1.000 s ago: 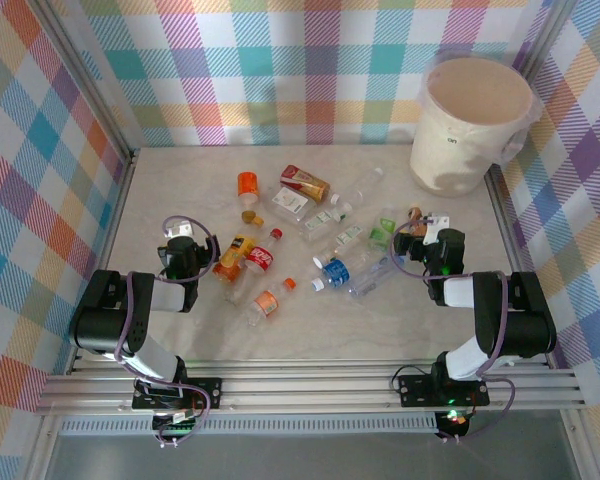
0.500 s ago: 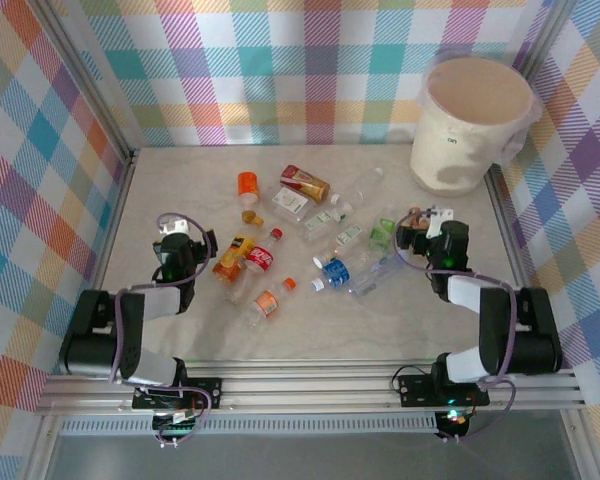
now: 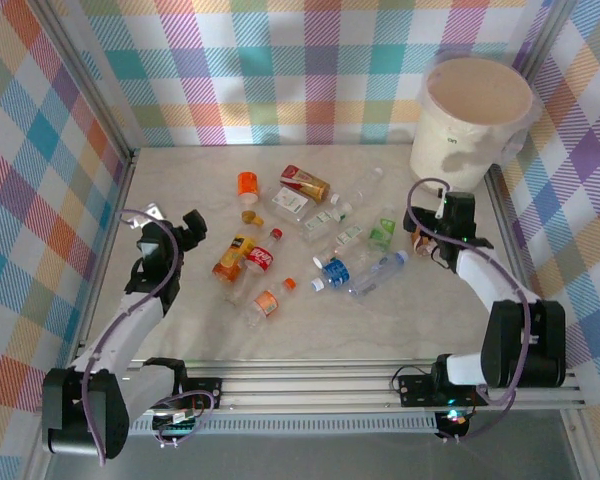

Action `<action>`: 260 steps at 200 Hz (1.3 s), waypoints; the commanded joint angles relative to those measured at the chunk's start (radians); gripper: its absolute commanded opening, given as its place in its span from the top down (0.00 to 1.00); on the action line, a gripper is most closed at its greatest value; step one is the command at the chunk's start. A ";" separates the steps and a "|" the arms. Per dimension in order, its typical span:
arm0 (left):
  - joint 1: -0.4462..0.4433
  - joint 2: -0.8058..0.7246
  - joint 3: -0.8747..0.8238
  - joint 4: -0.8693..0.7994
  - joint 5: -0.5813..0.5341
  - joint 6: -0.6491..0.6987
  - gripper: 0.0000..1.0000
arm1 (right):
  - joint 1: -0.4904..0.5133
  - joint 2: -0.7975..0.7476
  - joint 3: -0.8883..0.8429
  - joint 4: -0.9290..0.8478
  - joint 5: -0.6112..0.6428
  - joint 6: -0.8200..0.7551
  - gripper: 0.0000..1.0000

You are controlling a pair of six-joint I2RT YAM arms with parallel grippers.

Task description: Put the plastic bottles in the bin

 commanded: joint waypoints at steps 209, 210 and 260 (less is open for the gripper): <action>-0.133 -0.121 0.072 -0.262 0.454 -0.282 0.00 | 0.007 0.047 0.132 -0.236 -0.078 -0.017 0.48; -0.136 -0.120 0.072 -0.258 0.455 -0.282 0.00 | 0.006 0.041 0.131 -0.233 -0.083 -0.018 0.48; -0.283 -0.055 0.123 -0.079 0.513 -0.272 0.00 | 0.006 -0.165 0.165 -0.169 -0.262 0.030 0.51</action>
